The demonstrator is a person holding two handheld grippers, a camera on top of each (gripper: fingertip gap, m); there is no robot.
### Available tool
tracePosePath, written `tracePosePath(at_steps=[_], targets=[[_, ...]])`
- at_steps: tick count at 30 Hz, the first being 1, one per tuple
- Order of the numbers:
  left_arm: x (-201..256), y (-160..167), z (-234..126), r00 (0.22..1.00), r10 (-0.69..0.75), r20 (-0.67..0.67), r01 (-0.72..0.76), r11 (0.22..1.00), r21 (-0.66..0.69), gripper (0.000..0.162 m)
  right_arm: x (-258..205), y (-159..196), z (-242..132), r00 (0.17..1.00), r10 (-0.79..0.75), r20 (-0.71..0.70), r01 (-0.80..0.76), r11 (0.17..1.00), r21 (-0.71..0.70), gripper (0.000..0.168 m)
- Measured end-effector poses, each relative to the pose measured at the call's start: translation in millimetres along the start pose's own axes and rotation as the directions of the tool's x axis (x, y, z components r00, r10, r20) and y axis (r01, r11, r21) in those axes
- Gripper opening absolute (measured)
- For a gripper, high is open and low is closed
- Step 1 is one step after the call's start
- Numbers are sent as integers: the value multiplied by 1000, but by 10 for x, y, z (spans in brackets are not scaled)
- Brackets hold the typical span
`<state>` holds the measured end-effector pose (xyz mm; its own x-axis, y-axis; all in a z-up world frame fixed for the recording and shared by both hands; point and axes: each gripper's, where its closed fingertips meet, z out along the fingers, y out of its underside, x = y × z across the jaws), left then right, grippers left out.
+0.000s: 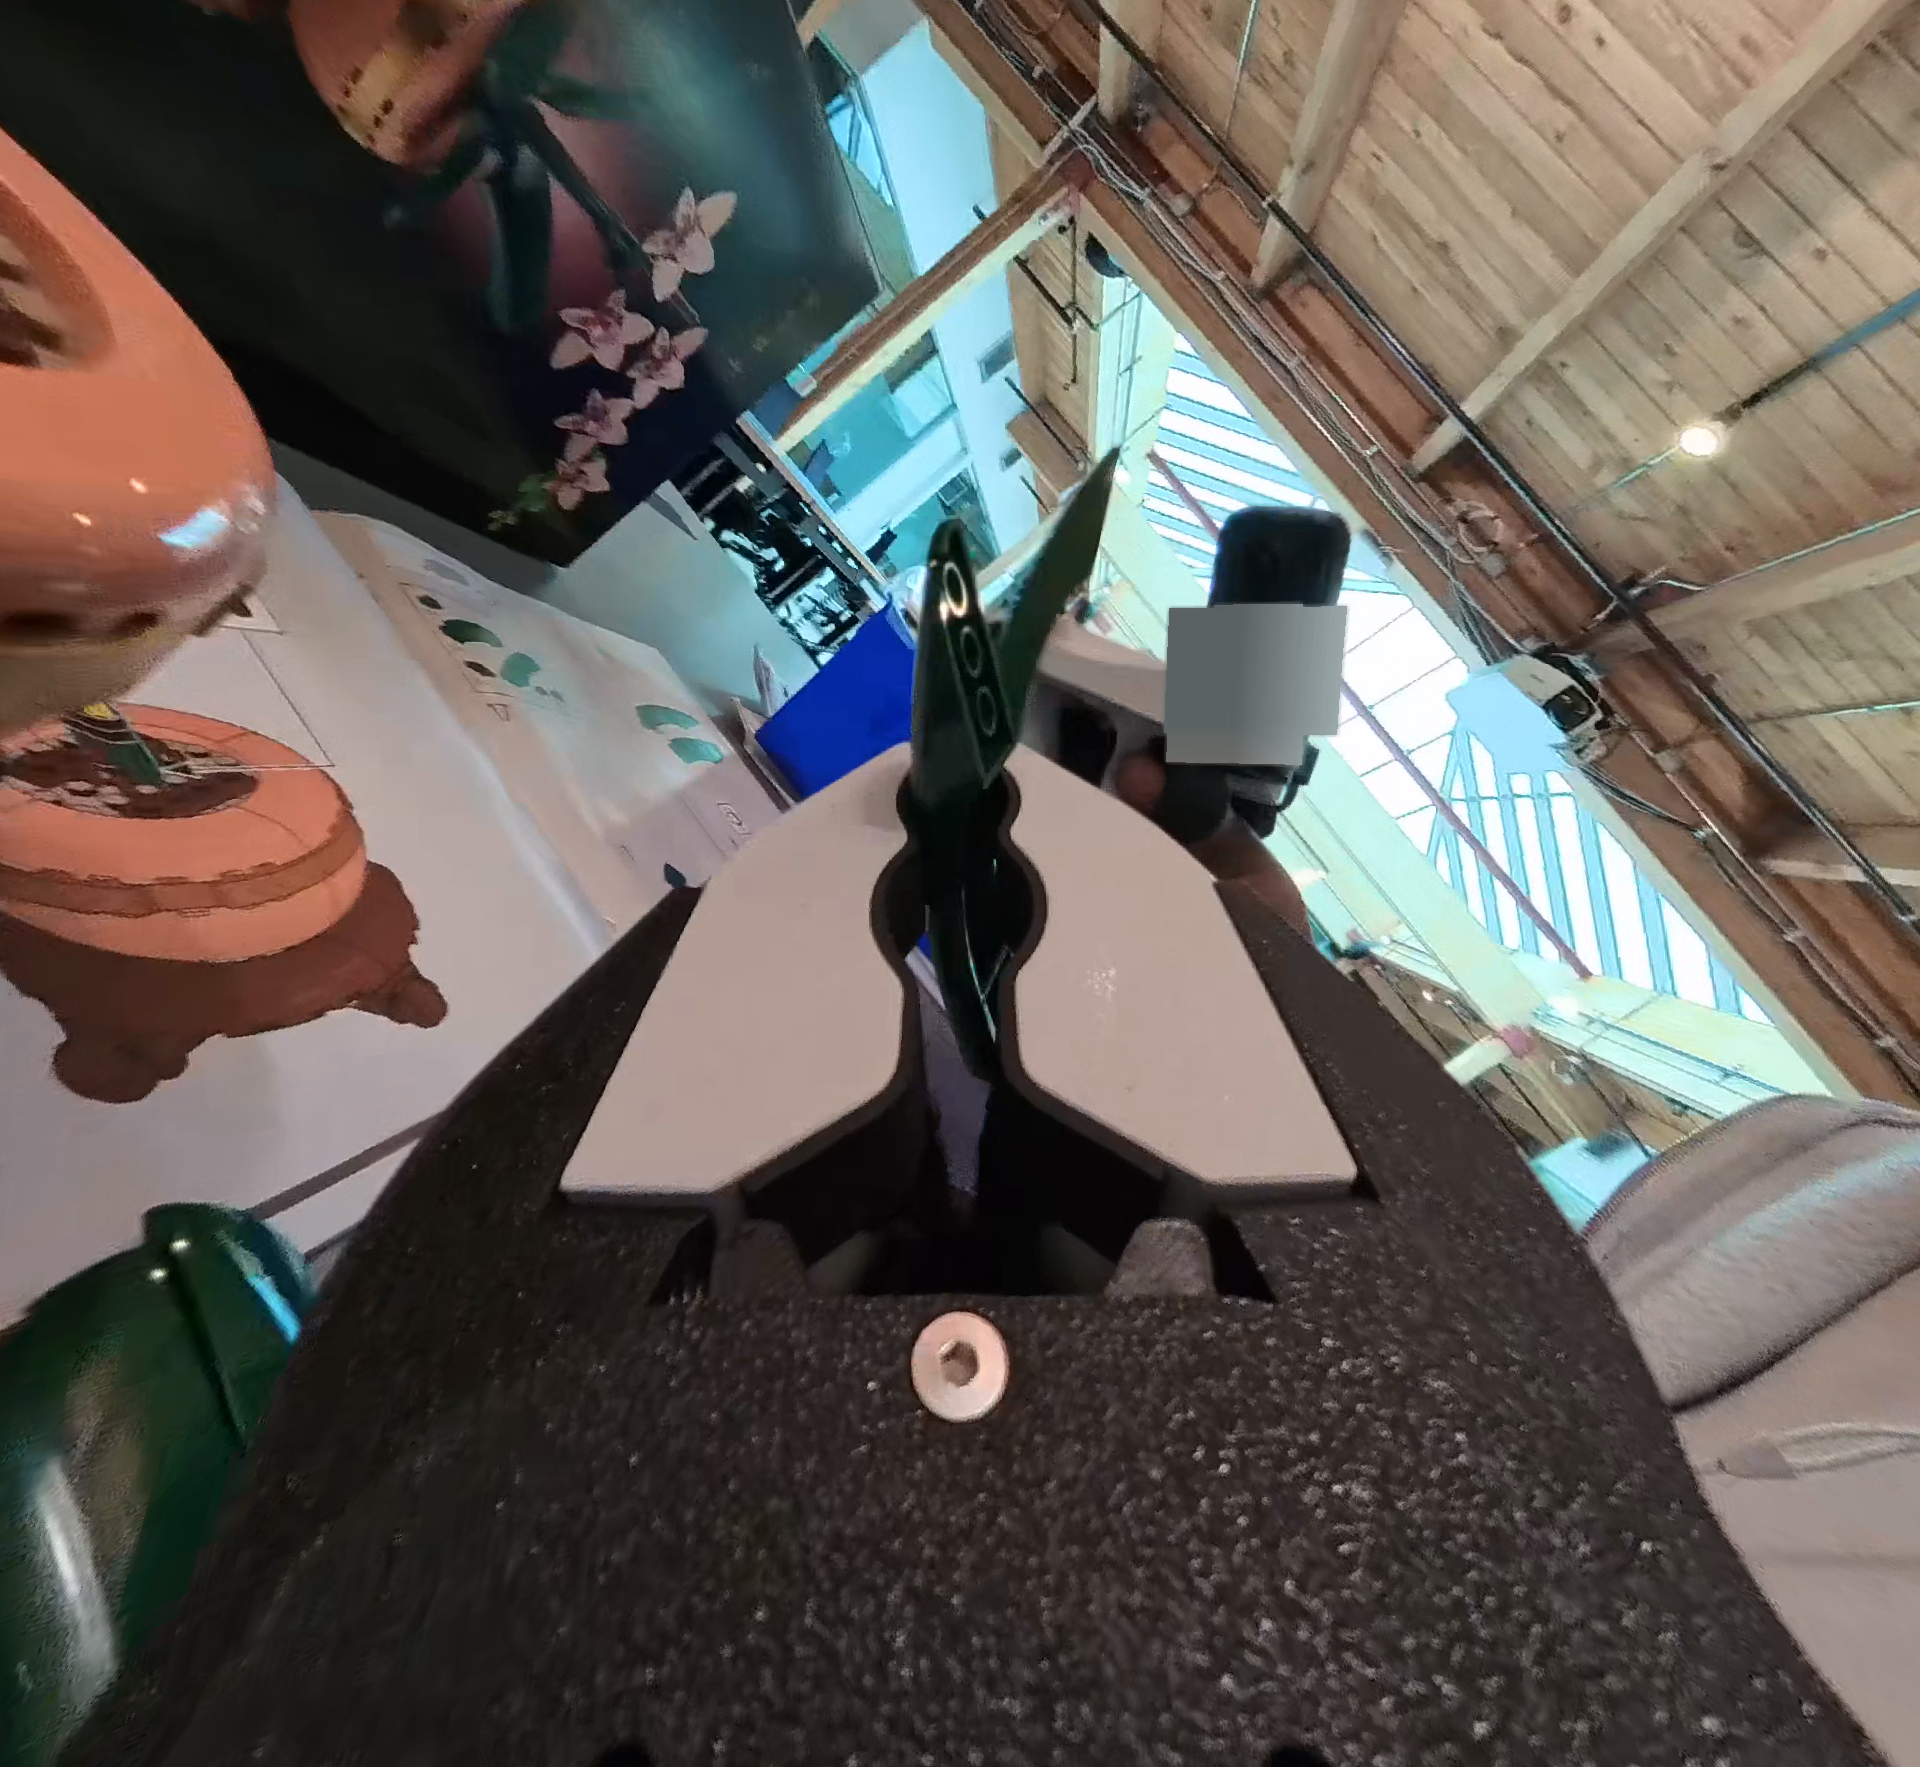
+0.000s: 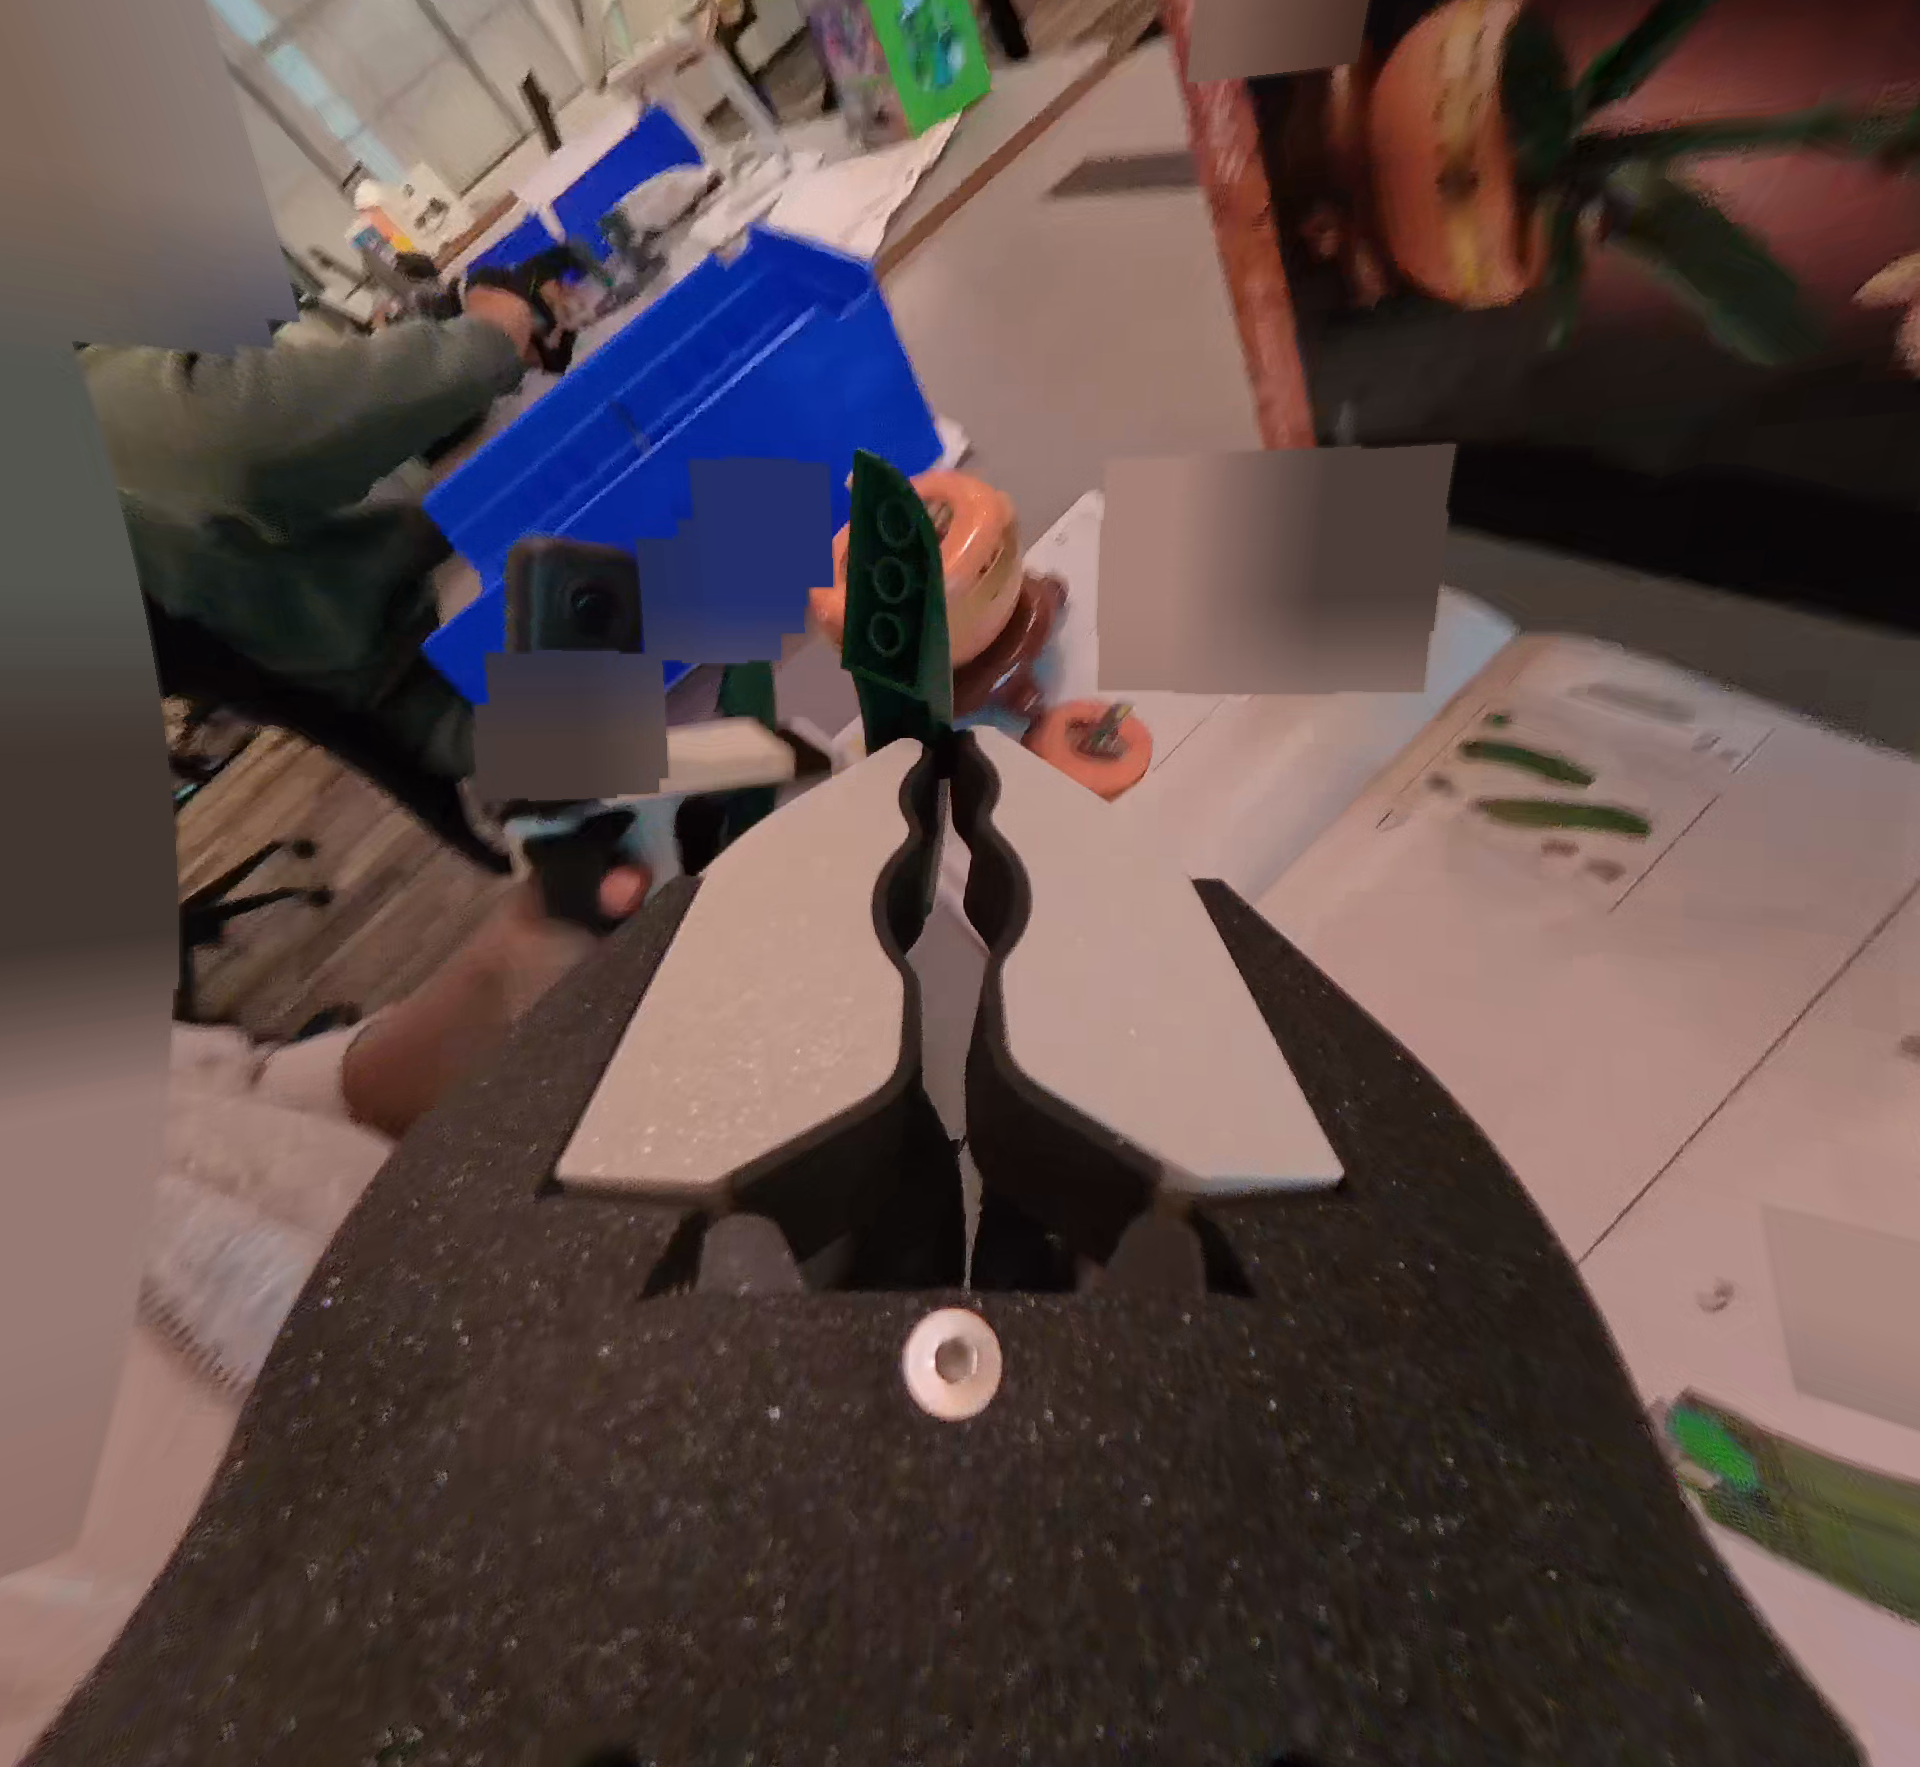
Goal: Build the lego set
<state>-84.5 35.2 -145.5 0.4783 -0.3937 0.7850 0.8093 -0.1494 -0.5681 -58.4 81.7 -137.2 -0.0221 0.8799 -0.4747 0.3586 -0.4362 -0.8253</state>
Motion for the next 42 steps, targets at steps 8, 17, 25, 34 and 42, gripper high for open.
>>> tracePosePath(at_steps=[8, 17, 25, 34, 42], targets=[[-79, -89, 60, 965, 189, 182, -200, 979, 42, 7, -207, 205, 185, 975, 184, 122, -188, 982, 27, 2], [-25, -125, 14, 963, 213, 165, -227, 971, 74, 7, -101, 691, 210, 983, 151, 102, -117, 951, -285, 2], [29, -168, -69, 993, 70, 94, -79, 992, 100, 7, 138, 1145, 266, 992, -127, -9, 100, 819, -565, 14], [120, 3, -6, 998, -50, -33, 48, 997, -61, 7, -682, 391, 138, 864, 182, 469, -135, 982, -133, 30], [209, 171, 100, 994, 107, -38, -112, 979, -170, 8, -637, 647, 290, 844, 288, 453, -191, 950, -249, 19]])
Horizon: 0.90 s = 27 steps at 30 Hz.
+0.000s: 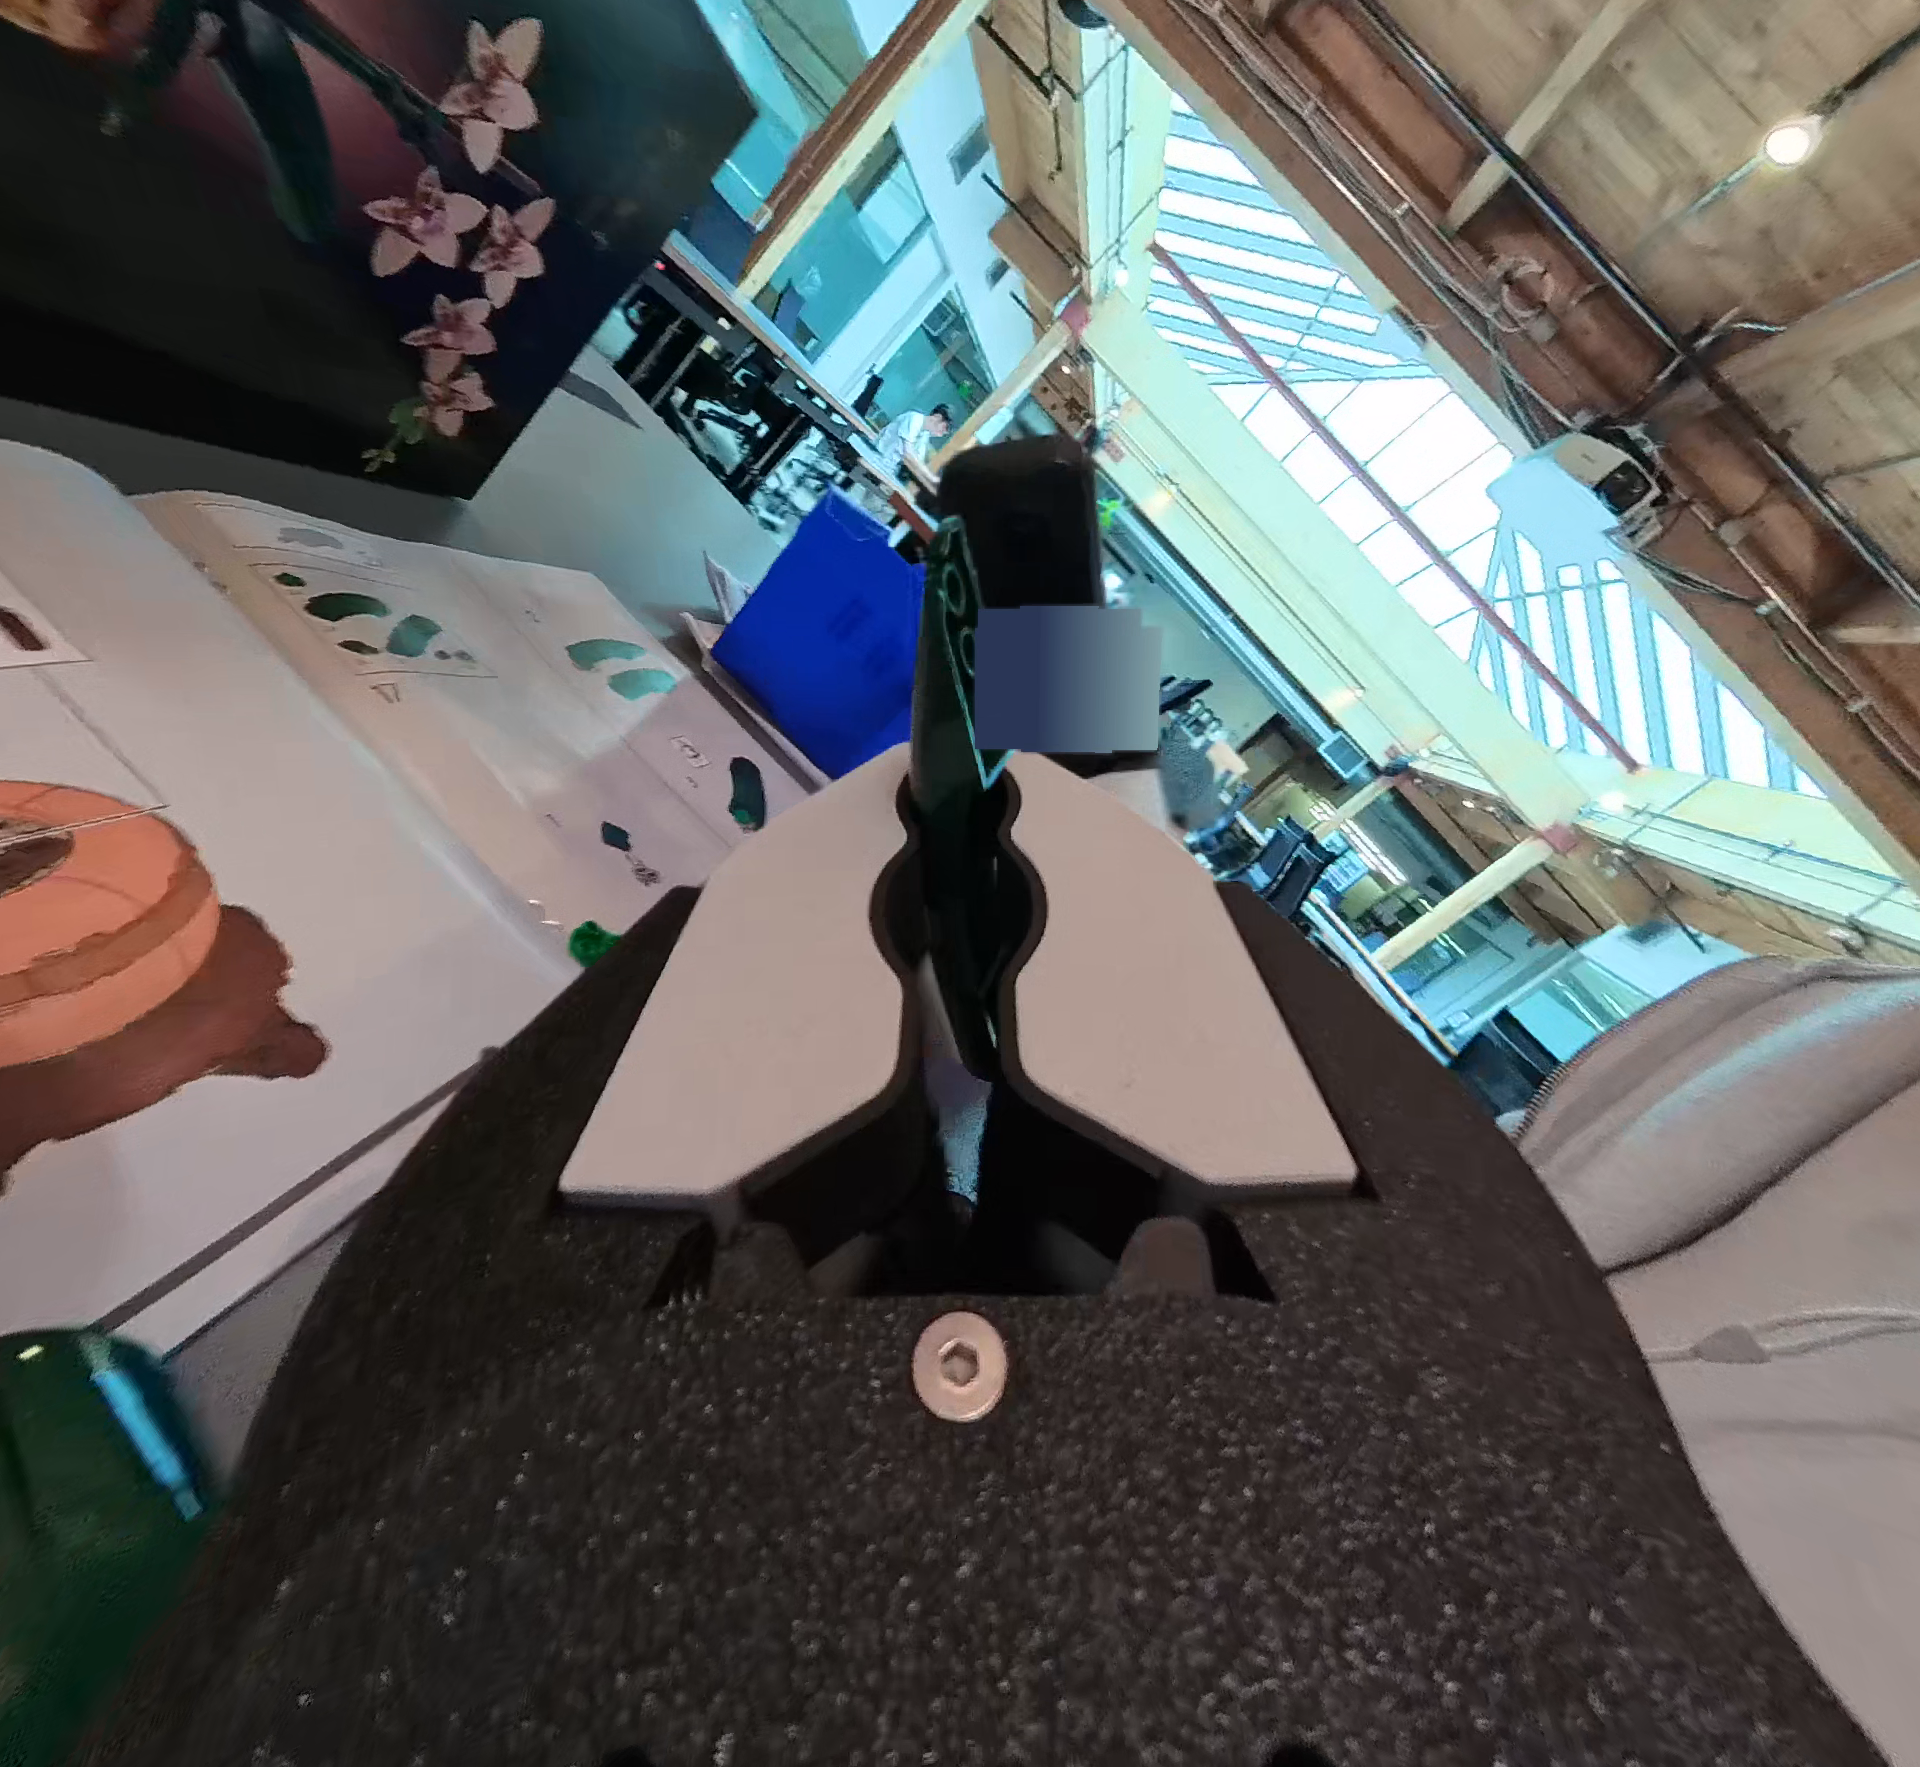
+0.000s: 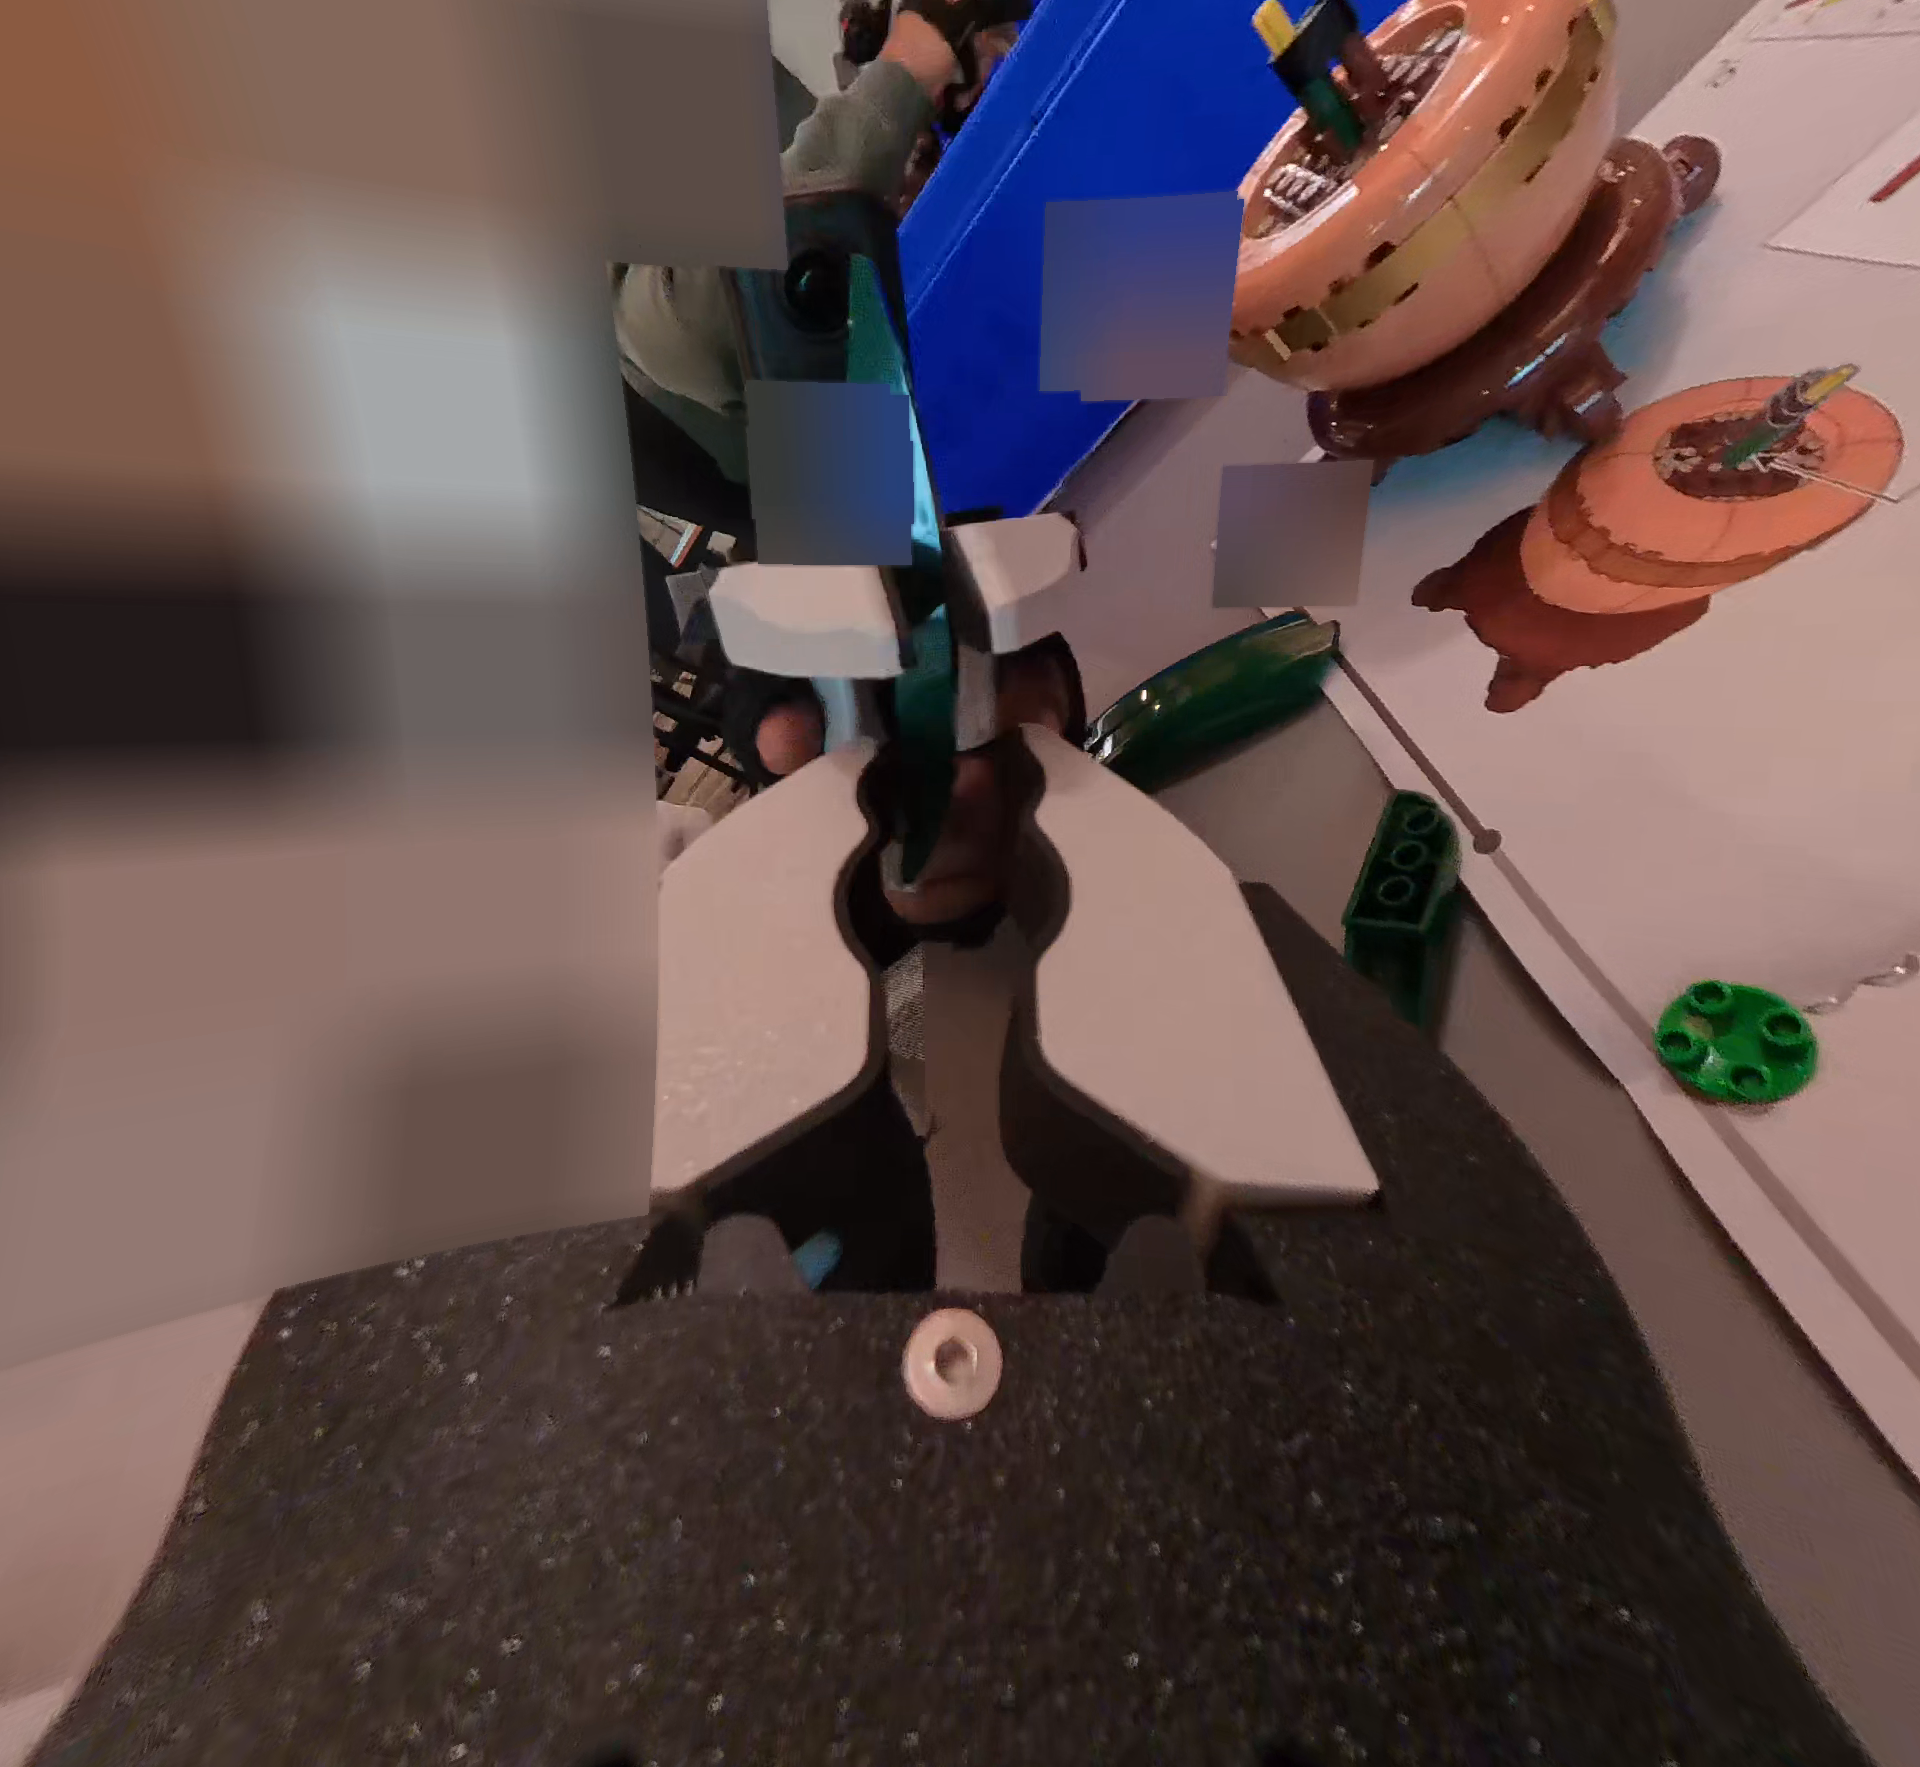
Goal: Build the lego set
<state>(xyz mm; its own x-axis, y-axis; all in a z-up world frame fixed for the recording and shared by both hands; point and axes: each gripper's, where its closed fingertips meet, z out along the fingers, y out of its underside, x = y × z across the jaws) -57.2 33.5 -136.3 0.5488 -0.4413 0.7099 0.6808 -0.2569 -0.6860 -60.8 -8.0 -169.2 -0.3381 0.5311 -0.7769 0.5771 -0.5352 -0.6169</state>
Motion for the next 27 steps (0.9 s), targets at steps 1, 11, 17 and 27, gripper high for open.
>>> tracePosePath(at_steps=[1, 11, 17, 27], targets=[[6, 12, 16, 1000, -1, 0, 1, 1000, -7, 8, -18, 1, 7, 1000, -7, 17, 7, 1000, 5, 18], [102, 71, -126, 996, 7, -94, -16, 995, -94, 32, -42, -246, -250, 994, 50, 95, -67, 981, 181, 10], [209, 241, -56, 989, 26, -148, -51, 985, -165, 14, -172, -226, -187, 993, 10, 118, -22, 995, 99, 10], [231, 239, -125, 986, -16, -167, -9, 989, -151, 8, -242, -352, -314, 989, -112, 98, 101, 988, 115, 22]])
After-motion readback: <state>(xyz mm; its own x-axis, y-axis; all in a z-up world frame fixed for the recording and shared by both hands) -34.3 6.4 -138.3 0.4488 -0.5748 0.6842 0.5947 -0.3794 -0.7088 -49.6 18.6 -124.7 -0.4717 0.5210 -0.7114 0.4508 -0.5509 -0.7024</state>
